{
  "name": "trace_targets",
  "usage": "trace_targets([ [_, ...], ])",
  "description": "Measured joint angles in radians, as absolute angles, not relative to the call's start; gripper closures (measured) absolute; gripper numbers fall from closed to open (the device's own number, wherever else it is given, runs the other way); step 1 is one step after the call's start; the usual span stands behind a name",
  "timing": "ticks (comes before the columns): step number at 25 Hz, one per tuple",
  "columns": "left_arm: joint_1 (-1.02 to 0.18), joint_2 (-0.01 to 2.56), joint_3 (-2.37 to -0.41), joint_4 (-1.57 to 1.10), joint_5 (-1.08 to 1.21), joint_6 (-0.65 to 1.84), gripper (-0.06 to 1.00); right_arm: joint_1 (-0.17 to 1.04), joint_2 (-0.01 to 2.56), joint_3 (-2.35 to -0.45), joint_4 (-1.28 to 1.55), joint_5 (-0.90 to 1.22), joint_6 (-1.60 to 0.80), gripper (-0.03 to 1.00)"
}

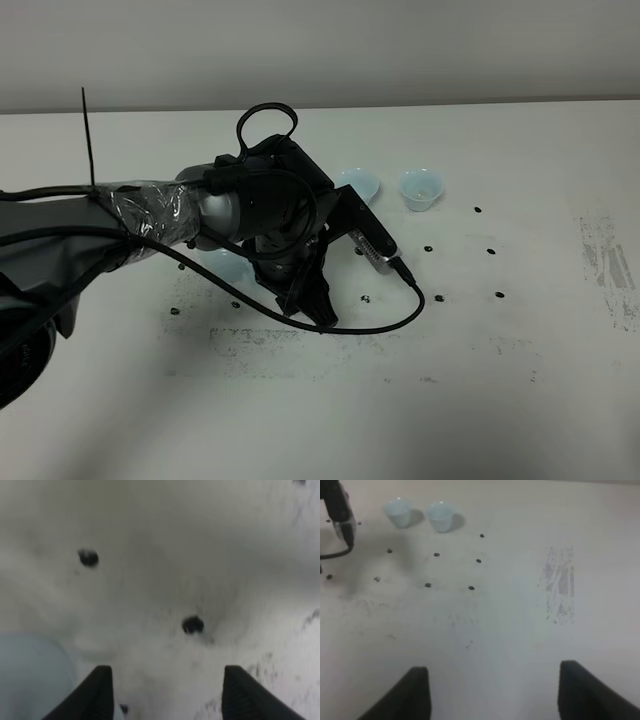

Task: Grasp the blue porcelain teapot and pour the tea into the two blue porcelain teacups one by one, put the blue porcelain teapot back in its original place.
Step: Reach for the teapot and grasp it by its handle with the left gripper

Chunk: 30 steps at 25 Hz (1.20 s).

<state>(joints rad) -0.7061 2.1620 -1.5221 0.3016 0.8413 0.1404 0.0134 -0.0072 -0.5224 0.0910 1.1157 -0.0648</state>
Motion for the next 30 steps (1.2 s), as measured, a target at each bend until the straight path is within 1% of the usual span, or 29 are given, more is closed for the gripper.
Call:
trace_targets([
  [21,-0.706,2.162,-1.522,0.380,1.083,-0.061,0.45,0.013,-0.007,-0.522,0.091,1.116,-0.065,0.40],
  [30,-0.723,2.162,-1.522,0.324,1.056,-0.060,0.45,0.013,-0.007,-0.522,0.091,1.116,-0.065,0.40],
])
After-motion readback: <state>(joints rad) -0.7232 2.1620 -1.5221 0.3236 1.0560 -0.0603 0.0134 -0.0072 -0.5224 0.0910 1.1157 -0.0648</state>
